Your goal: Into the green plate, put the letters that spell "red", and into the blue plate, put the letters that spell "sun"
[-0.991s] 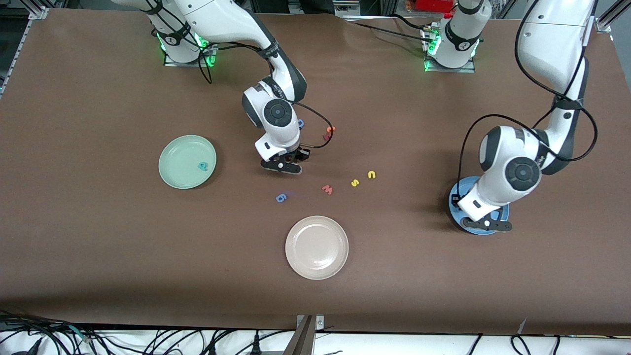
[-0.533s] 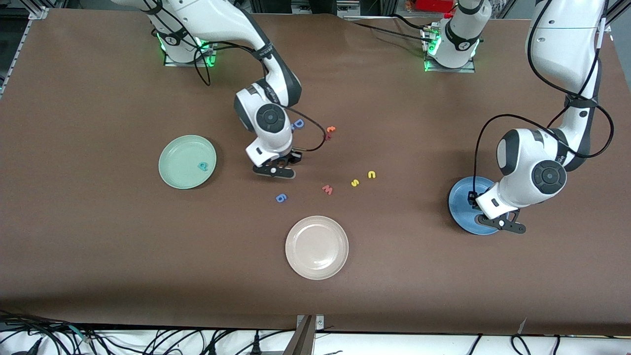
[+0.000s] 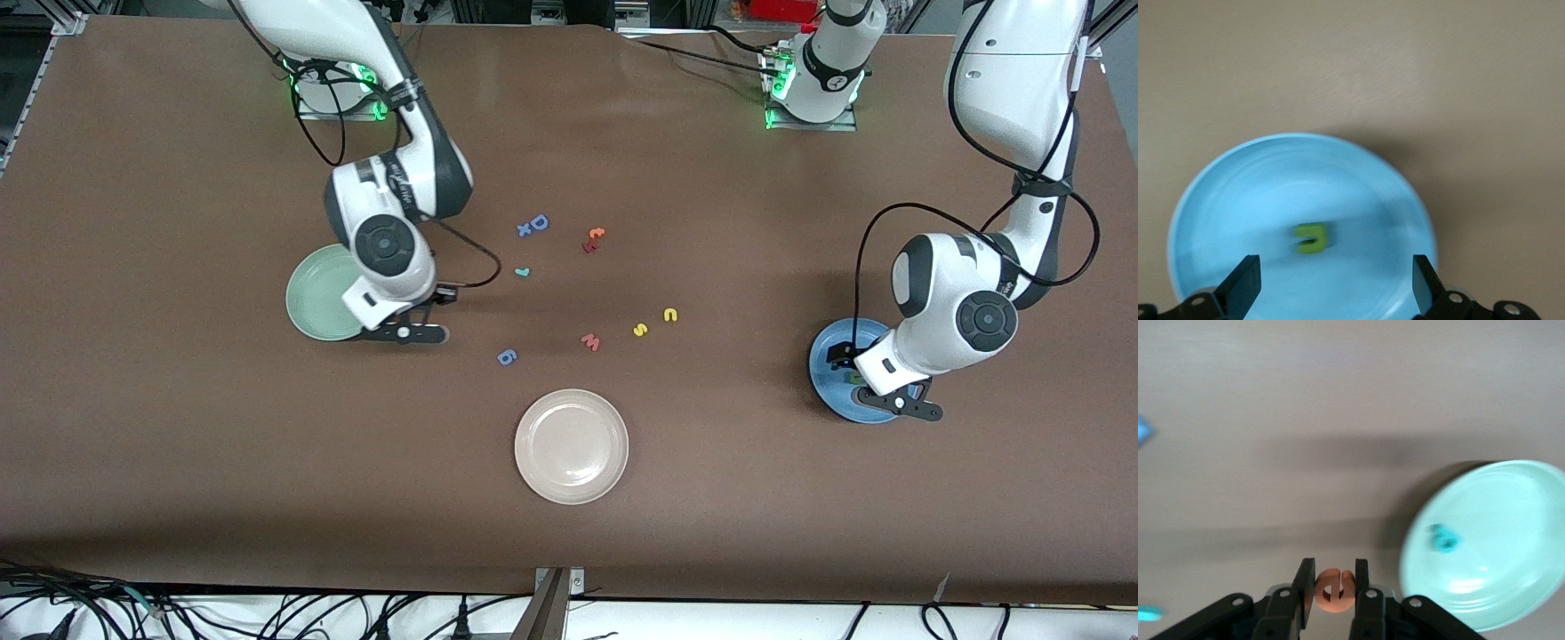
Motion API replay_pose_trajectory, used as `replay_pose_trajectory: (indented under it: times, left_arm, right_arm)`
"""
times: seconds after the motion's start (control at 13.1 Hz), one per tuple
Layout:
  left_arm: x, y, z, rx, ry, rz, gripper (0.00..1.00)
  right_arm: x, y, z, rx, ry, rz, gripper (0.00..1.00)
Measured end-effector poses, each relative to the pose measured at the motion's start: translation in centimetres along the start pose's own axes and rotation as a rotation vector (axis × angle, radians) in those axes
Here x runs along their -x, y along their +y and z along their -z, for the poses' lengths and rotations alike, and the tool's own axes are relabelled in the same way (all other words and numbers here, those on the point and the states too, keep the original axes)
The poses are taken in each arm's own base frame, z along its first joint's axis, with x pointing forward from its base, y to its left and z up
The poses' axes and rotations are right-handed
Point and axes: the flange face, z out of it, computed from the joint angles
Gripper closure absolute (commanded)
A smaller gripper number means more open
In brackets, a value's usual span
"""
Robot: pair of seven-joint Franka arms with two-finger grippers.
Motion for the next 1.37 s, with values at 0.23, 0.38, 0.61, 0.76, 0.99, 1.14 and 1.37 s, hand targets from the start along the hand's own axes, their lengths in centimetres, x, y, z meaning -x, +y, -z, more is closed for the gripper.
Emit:
replay_pose_trajectory:
  times: [0.23, 0.38, 0.61, 0.76, 0.99, 1.14, 1.37]
  left_arm:
    - [-0.5, 7.3, 1.2, 0.056, -0.009, 0.150, 0.00]
    - [-0.3, 13.1, 2.2, 0.078, -0.028, 0.234, 0.00]
    - [0.7, 18.9, 2.9, 0.073, -0.064, 0.270, 0.00]
    - [1.4, 21.8, 2.7, 0.075, -0.084, 0.271, 0.00]
    - [2.7, 25.6, 2.0, 0.065, -0.106, 0.288, 0.00]
    - [3.6, 27.6, 1.2, 0.058, -0.124, 0.294, 0.00]
    - [4.3, 28.8, -1.2, 0.045, -0.158, 0.281, 0.02]
  right_arm:
    - [-0.1, 6.1, -2.8, 0.034, -0.065, 0.017, 0.87]
    - [0.5, 8.4, -4.8, 0.046, -0.100, 0.023, 0.87]
    - [1.3, 11.4, -7.8, 0.053, -0.096, 0.056, 0.85]
    - [2.0, 13.3, -9.6, 0.059, -0.102, 0.068, 0.72]
    - [3.0, 14.3, -11.2, 0.064, -0.119, 0.062, 0.01]
    - [3.0, 14.3, -10.9, 0.060, -0.115, 0.061, 0.01]
    - [3.0, 14.0, -8.6, 0.031, -0.114, 0.065, 0.01]
